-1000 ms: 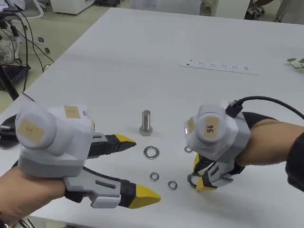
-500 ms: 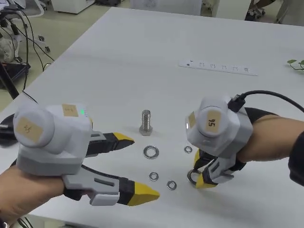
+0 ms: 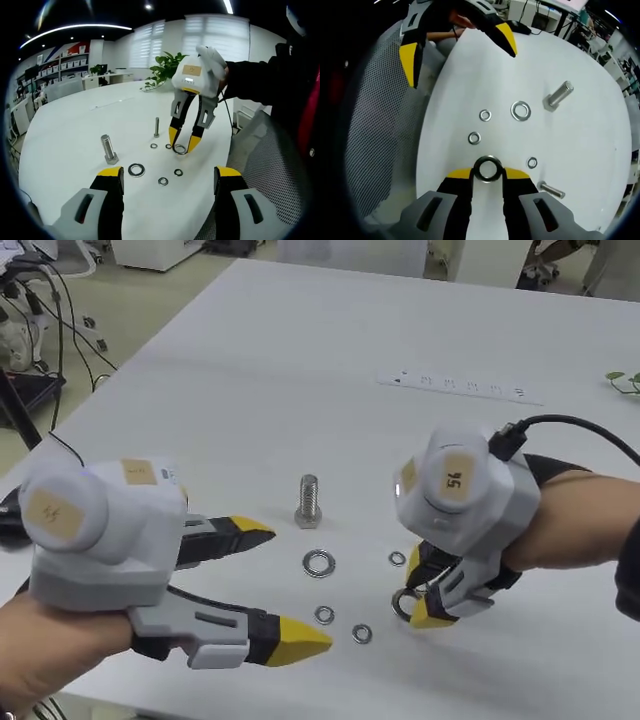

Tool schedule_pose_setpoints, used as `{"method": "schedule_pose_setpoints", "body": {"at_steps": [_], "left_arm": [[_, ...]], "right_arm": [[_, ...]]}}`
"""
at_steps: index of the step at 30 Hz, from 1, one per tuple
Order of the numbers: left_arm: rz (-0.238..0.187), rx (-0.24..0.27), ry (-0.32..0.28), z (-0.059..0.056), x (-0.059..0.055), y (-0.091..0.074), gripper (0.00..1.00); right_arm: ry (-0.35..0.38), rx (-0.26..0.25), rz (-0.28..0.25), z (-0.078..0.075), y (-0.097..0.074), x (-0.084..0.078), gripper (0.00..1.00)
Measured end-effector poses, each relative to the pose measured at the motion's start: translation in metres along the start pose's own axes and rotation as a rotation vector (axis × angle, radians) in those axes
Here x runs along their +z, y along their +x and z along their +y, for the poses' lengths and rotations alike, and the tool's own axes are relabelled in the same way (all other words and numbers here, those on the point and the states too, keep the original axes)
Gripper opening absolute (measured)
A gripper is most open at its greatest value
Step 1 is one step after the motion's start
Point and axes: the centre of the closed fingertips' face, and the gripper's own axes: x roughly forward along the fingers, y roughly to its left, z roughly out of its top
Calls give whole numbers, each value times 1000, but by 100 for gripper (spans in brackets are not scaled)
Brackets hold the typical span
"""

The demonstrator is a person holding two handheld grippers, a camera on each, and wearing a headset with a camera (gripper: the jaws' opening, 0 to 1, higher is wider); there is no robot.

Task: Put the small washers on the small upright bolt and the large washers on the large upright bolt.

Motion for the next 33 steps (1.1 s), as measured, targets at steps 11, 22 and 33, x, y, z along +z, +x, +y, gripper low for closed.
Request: {"method": "schedule_pose_setpoints", "body": {"at_steps": [11,22,33], "left_arm": [[-22,68,-10,12,3,-6,73],[-51,122,-18,21,6,-12,72],[-75,169,-23,30,10,-15,72]], "right_arm": [[-11,-31,-23,-10,-18,12,23],[-29,-66,-41,-23,-32,25,23],[-57,-104,-52,-43,-50,40,23]]}}
